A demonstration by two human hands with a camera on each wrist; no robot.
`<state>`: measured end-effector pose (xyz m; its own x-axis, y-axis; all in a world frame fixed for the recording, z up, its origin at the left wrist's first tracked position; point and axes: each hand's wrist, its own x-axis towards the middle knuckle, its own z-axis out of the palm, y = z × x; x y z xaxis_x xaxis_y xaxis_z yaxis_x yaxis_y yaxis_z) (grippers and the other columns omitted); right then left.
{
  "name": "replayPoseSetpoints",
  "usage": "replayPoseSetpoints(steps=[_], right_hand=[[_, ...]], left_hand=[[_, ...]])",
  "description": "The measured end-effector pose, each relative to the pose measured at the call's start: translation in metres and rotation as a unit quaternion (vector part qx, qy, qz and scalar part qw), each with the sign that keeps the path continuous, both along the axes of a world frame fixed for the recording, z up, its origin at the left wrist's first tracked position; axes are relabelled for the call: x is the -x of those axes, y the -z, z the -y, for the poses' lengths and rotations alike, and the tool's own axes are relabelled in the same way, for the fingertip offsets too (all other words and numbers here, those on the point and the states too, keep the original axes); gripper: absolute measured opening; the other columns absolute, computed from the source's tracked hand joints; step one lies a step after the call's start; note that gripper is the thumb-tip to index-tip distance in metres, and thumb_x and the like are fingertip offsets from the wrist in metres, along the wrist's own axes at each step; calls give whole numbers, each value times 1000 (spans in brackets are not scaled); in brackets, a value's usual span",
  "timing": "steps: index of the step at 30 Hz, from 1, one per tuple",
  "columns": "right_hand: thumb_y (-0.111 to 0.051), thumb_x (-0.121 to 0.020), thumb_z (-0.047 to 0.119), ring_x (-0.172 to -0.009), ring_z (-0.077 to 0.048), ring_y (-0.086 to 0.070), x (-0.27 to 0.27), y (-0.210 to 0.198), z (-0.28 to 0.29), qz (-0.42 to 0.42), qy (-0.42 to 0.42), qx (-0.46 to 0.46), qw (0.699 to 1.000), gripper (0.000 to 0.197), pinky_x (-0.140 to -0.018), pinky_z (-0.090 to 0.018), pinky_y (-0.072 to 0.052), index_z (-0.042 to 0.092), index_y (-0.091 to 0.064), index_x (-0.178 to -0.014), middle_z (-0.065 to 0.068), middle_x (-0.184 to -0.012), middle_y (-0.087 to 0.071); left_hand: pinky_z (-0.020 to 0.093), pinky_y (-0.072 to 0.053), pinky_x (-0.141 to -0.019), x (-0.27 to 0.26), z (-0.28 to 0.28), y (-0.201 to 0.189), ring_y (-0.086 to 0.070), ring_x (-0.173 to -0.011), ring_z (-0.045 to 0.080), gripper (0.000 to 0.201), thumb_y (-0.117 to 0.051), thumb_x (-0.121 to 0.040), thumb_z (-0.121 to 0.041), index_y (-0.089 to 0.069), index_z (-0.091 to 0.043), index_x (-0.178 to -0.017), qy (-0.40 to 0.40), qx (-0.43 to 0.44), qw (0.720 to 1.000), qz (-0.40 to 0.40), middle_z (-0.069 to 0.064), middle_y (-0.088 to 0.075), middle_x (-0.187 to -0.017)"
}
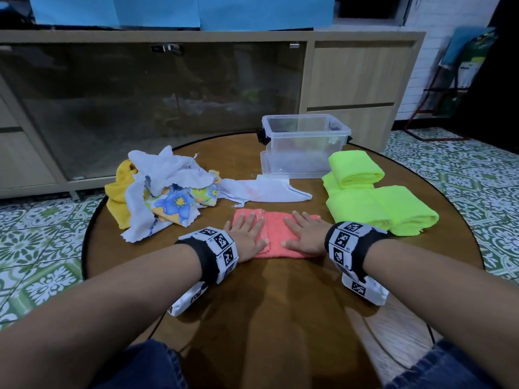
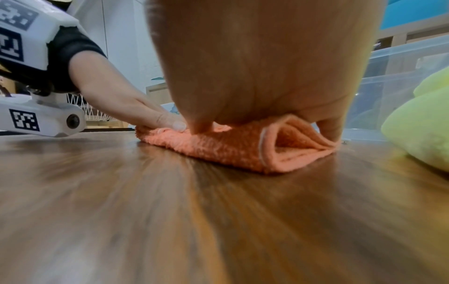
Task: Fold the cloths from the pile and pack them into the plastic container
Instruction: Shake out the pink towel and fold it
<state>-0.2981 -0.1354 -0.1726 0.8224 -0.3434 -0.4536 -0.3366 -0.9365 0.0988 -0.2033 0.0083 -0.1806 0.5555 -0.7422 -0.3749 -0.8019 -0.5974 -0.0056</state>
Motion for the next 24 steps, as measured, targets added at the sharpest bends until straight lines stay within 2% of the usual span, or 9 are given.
replayPoseSetpoints(steps=[8, 15, 18, 20, 24], right_hand=[[-20, -93, 63, -146, -25, 11, 3, 5, 5, 2, 3, 5, 1000, 78, -119, -42, 1, 20, 12, -150, -7, -157, 18], [-14, -93, 64, -146, -23, 11, 3, 3, 8, -8, 9, 23, 1000, 76, -118, -42, 1, 21, 13, -150, -5, -157, 18], [-12, -94, 62, -145, -23, 12, 2, -7, 10, 20, 13, 43, 999, 75, -118, -43, 2, 17, 11, -150, -7, -156, 18], [-15, -97, 56, -146, -23, 11, -1, -11, 4, 41, -12, 28, 999, 72, -117, -42, 0, 15, 10, -150, -7, -156, 18], [-19, -98, 54, -145, -24, 11, -4, -2, -8, -8, -19, -9, 1000, 72, -118, -40, -1, 15, 13, -149, -7, -156, 19]], left_hand=[[42, -1, -118, 1, -4, 2, 11, -145, 23, 65, -17, -100, -47, 12, -15, -150, -4, 23, 1000, -9, 4, 16, -157], [42, -1, -118, 1, -6, -5, 12, -145, 23, 66, -16, -100, -48, 12, -15, -150, 5, 2, 1000, -14, 4, 16, -157], [42, 0, -118, 0, -7, -5, 12, -145, 23, 67, -16, -100, -49, 12, -15, -150, 9, 7, 1000, -20, 4, 17, -157], [42, 0, -118, -1, -6, -6, 12, -145, 23, 71, -17, -98, -54, 12, -15, -150, 11, 6, 1000, -22, 5, 17, -157], [41, 2, -118, 0, -5, -10, 13, -145, 22, 85, -24, -91, -67, 14, -17, -149, 27, -24, 999, -19, 5, 18, -157]])
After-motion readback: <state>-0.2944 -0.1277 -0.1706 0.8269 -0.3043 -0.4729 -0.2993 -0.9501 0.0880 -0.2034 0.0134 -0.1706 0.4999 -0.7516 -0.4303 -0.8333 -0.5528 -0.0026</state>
